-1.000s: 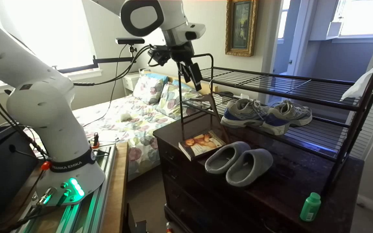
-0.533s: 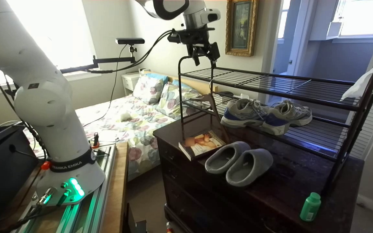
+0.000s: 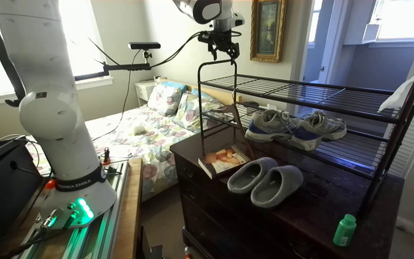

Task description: Slightly move the shoe rack

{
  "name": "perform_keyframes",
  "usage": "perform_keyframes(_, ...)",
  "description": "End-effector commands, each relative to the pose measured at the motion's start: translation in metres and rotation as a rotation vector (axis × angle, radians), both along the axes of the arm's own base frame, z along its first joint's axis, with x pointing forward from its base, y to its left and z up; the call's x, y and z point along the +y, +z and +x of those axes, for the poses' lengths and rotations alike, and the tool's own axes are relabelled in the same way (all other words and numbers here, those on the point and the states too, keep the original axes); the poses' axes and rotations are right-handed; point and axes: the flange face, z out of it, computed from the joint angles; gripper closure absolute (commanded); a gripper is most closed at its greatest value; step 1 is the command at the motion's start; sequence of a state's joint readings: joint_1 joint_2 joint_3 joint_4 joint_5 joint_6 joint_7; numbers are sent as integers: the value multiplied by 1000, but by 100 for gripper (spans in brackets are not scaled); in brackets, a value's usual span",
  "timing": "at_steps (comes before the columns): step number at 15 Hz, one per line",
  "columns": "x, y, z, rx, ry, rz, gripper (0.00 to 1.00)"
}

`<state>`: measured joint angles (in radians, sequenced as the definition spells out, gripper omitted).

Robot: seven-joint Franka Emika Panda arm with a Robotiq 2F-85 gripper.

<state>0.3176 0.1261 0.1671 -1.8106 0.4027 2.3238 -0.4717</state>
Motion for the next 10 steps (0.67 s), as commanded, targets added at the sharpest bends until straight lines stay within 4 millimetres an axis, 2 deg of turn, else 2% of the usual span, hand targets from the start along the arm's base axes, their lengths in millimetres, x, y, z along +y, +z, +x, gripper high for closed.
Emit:
perform_keyframes(1, 42, 27, 37, -7, 81, 190, 0)
perform_keyframes(3, 56, 45, 50, 1, 83, 294, 0)
perform_keyframes(5, 64, 51, 62, 32, 46, 332, 0)
perform_keyframes(7, 56, 49, 73, 24, 16, 267, 0)
perform_keyframes(8, 56, 48, 56, 6, 30, 277, 0)
perform_keyframes(10, 53, 44, 67, 11, 21, 275, 0)
